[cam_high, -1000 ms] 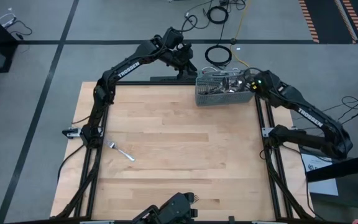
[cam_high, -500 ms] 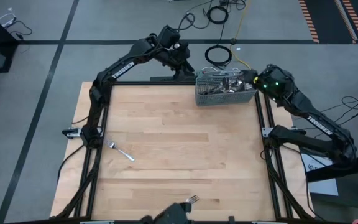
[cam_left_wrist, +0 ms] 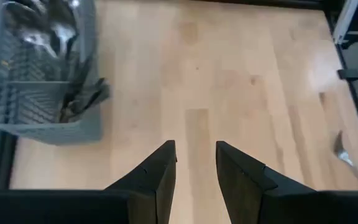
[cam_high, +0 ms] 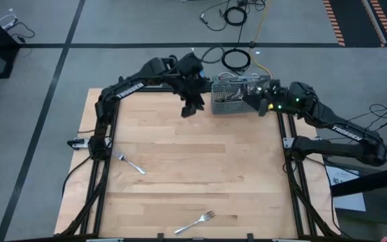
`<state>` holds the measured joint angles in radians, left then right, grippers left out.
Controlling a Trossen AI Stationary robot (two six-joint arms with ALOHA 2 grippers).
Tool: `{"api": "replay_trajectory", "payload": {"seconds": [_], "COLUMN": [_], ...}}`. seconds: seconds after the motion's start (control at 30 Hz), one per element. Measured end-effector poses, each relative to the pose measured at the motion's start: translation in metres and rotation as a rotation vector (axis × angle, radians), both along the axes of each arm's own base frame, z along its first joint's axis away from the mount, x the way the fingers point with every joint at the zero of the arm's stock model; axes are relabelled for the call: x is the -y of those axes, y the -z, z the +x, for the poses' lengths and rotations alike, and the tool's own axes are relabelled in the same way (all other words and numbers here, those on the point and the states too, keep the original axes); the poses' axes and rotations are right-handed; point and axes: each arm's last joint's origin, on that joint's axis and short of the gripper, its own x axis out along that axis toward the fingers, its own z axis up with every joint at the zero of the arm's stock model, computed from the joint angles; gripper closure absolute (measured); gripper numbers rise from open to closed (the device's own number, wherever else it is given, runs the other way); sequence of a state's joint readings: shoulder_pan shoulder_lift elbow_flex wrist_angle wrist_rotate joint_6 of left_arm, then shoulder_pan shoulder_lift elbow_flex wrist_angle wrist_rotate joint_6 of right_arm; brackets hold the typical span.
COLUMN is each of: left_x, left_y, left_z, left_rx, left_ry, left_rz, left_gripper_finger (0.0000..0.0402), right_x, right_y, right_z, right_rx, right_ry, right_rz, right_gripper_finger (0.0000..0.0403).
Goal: Sort silverware
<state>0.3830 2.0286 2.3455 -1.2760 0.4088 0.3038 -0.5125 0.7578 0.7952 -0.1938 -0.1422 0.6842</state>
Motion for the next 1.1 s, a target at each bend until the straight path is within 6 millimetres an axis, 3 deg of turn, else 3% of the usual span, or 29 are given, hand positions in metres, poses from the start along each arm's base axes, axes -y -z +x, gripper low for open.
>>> {"api": "replay_trajectory", "payload": {"seconds": [0.13,0.23,0.37,0.57,0.87,1.1], "left_x": [0.025,0.041,0.049,0.055,0.063,0.065], "left_y": [-0.002,0.0,-0.001,-0.024,-0.065,-0.076], "left_z": [0.008,0.012,0.0,-0.023,-0.065,-0.08], "left_rx": [-0.014,-0.062,-0.164,-0.147,-0.036,-0.013], "left_ry": [-0.014,-0.051,-0.121,-0.201,-0.269,-0.255], "left_rz": [0.02,0.067,0.106,0.158,0.237,0.271], "left_gripper_finger": [0.0281,0.0281,0.0281,0.0281,0.0281,0.0281], "right_x": [-0.008,-0.006,-0.004,0.006,0.012,0.021], "right_y": [0.008,0.028,0.056,0.095,0.152,0.174], "right_z": [0.012,0.027,0.051,0.081,0.12,0.14], "right_rx": [-0.067,-0.243,-0.441,-0.7,-0.717,-0.644], "right_ry": [-0.086,-0.118,-0.209,0.048,0.186,0.275], "right_rz": [0.003,-0.007,-0.073,-0.134,-0.116,-0.12], "right_gripper_finger": [0.0275,0.0275,0.0275,0.0275,0.0305,0.0351]}}
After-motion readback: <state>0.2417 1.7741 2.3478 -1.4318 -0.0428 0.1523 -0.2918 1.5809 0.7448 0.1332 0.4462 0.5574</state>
